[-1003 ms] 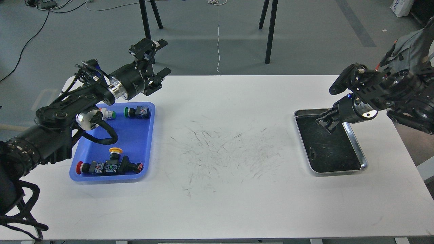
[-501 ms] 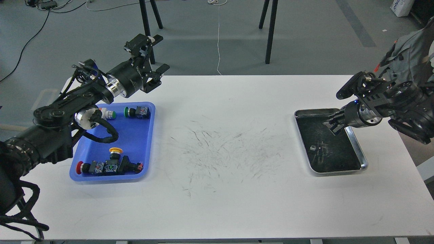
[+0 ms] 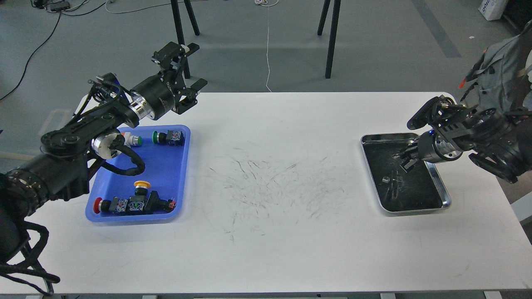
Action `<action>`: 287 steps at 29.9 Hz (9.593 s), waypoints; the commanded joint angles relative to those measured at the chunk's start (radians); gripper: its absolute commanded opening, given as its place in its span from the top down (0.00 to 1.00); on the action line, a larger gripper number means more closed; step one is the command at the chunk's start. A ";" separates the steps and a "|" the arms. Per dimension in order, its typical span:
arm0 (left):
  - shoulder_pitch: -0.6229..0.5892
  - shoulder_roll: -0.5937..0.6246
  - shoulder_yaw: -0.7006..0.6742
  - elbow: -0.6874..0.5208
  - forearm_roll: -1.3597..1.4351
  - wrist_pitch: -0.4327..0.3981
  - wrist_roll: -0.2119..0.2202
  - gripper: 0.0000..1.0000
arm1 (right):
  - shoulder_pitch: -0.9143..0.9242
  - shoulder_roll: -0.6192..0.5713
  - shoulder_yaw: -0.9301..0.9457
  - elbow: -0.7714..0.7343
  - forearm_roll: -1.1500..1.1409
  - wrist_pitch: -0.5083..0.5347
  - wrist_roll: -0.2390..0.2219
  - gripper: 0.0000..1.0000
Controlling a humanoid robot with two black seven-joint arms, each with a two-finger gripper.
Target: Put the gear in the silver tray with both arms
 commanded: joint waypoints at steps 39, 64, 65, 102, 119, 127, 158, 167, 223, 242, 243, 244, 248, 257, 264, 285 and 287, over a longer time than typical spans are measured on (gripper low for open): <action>0.037 -0.012 -0.135 0.017 -0.136 0.042 0.000 0.00 | -0.031 -0.032 0.719 0.002 0.503 -0.018 0.000 0.29; 0.084 0.259 -0.011 -0.391 -0.113 0.037 0.000 0.00 | -0.224 -0.032 1.120 0.012 0.748 -0.072 0.000 0.16; 0.087 0.255 -0.008 -0.388 -0.110 0.067 0.000 0.00 | -0.232 -0.032 1.123 0.010 0.773 -0.072 0.000 0.15; 0.295 0.411 0.058 -0.321 0.770 0.474 0.000 0.01 | -0.385 -0.020 1.330 0.025 0.922 -0.086 0.000 0.08; 0.229 0.408 0.116 -0.247 0.769 0.330 0.000 0.00 | -0.388 -0.018 1.329 0.028 0.922 -0.086 0.000 0.08; 0.224 0.405 0.120 -0.224 0.893 0.376 0.000 0.00 | -0.388 -0.011 1.329 0.028 0.922 -0.086 0.000 0.08; 0.224 0.275 0.182 -0.060 1.185 0.480 0.000 0.11 | -0.388 0.002 1.315 0.028 0.922 -0.086 0.000 0.08; 0.219 0.259 0.195 -0.037 1.186 0.491 0.000 0.14 | -0.390 0.002 1.335 0.028 0.922 -0.087 0.000 0.07; 0.206 0.212 0.238 0.038 1.263 0.543 0.000 0.54 | -0.531 0.029 1.517 0.122 0.923 -0.084 0.000 0.06; 0.178 0.169 0.324 0.109 1.195 0.580 0.000 0.75 | -0.531 0.029 1.510 0.119 0.920 -0.086 0.000 0.06; 0.179 0.169 0.322 0.104 1.188 0.580 0.000 0.77 | -0.531 0.029 1.510 0.120 0.920 -0.084 0.000 0.06; 0.178 0.170 0.318 0.097 1.180 0.575 0.000 0.79 | -0.531 0.031 1.510 0.119 0.920 -0.084 0.000 0.06; 0.175 0.170 0.321 0.104 1.146 0.569 0.000 0.80 | -0.531 0.032 1.508 0.119 0.919 -0.084 0.000 0.06; 0.179 0.178 0.319 0.098 1.110 0.543 0.000 0.82 | -0.530 0.035 1.490 0.119 0.919 -0.086 0.000 0.05; 0.161 0.196 0.311 0.086 0.996 0.520 0.000 0.84 | -0.531 0.035 1.488 0.119 0.919 -0.089 0.000 0.05; -0.115 0.161 0.325 -0.281 0.766 0.413 0.000 0.85 | -0.505 0.034 1.462 0.119 0.917 -0.091 0.000 0.05; -0.126 0.112 0.343 -0.284 0.809 0.414 0.000 0.86 | -0.497 0.032 1.461 0.117 0.917 -0.091 0.000 0.05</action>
